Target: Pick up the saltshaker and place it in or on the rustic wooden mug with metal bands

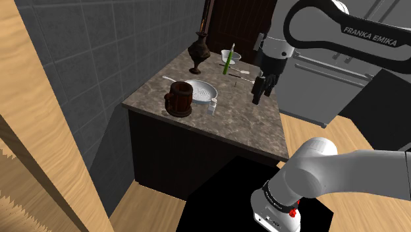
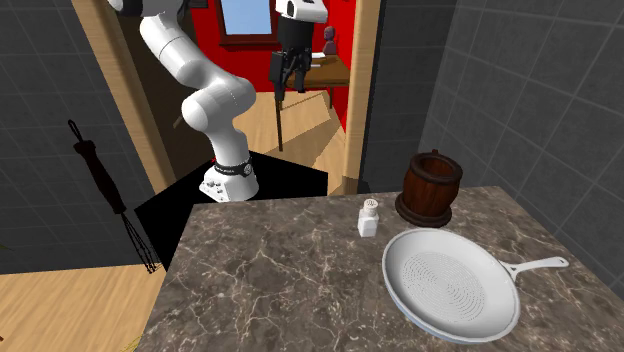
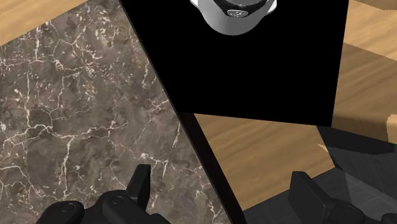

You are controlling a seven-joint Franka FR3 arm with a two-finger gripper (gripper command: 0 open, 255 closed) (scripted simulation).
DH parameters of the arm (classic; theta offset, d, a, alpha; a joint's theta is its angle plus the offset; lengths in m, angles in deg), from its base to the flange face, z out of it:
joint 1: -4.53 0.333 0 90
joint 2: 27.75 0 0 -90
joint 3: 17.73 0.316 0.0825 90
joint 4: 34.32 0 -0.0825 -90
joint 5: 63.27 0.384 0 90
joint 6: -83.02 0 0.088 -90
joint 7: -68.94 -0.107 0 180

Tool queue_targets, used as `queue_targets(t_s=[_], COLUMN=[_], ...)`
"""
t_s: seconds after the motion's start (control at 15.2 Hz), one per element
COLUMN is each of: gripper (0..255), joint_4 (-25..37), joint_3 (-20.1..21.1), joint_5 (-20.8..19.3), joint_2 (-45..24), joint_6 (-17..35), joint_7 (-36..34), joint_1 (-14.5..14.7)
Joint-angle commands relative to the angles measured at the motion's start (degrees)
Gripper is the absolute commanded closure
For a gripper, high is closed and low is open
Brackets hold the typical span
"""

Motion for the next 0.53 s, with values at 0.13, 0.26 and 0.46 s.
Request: queue_targets(t_s=[0.13, 0.26, 0.46], gripper=[0, 0, 0], joint_4=[0.35, 1.03, 2.65], joint_3=[-0.5, -0.98, -1.66], joint_5=[-0.56, -1.07, -1.72], joint_2=[-4.14, -8.44, -15.14], joint_6=[3.29, 6.42, 10.77], joint_7=[0.48, 0.95, 1.63], joint_1=[0.01, 0.03, 0.06])
